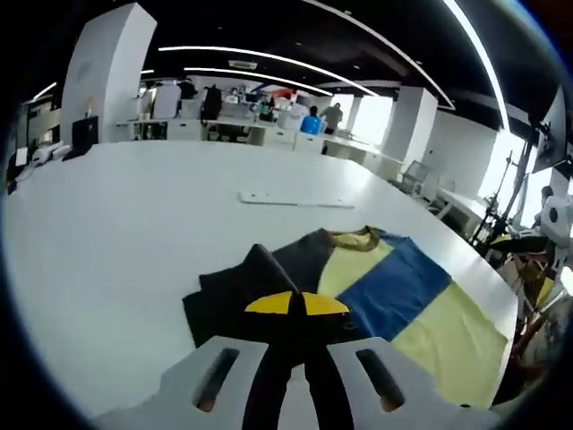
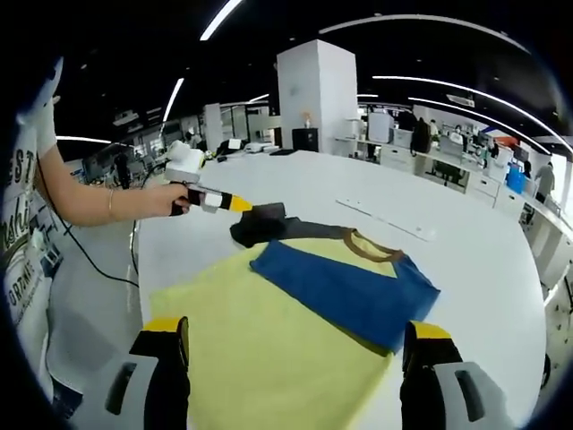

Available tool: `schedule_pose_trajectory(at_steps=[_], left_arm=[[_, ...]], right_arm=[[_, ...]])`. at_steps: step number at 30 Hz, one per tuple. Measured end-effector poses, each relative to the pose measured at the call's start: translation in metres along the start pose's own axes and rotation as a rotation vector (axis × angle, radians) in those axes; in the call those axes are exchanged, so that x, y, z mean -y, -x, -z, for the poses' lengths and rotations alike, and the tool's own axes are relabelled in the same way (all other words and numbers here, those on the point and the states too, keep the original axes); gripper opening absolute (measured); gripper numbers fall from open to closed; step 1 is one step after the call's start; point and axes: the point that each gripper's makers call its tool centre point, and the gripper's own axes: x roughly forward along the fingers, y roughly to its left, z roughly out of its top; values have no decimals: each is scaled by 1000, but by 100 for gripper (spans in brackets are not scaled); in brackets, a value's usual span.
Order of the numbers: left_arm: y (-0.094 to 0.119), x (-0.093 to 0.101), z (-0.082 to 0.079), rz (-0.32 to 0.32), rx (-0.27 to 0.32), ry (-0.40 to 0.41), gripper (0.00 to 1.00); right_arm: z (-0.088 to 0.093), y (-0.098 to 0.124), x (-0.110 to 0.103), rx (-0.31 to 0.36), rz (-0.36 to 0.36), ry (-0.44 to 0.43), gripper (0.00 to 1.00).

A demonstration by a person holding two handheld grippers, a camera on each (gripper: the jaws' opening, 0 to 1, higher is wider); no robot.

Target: Fold the garment on the visible template until the final outline fits inside the template.

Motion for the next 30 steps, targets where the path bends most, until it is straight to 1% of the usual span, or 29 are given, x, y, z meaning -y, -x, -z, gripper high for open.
schedule_pose_trajectory(at_steps=[1,2,4,7,8,10,13,19,24,26,30], left_arm=[[-2,2,1,1,-1,-7,0],[-6,3,6,-7,-19,-31,0],[-12,9,16,3,-45,-39,0],[-17,14,31,-4,-80,-51,0],[-19,16,33,4,-75,-47,0],[-23,18,44,10,-104,-21,0],[-28,23,56,23,-141,-37,0],[-32,22,62,18,-160,-30,0],[-32,23,63,27,-167,-37,2],[-30,23,60,30,-154,-51,6],[-21,14,43,-9,-87,-133,22]], right_arm=[[0,0,1,1,1,-3,99],[1,0,2,2,4,-6,99],[2,1,3,1,8,-8,99],[2,1,4,1,11,-9,99],[2,1,4,2,10,-10,99],[3,1,3,3,9,-11,99],[5,0,3,0,12,-12,99],[5,2,-1,1,12,-15,99],[5,2,-4,-3,23,-9,99],[5,2,-5,-2,22,-13,99],[1,3,-10,4,18,-5,99]])
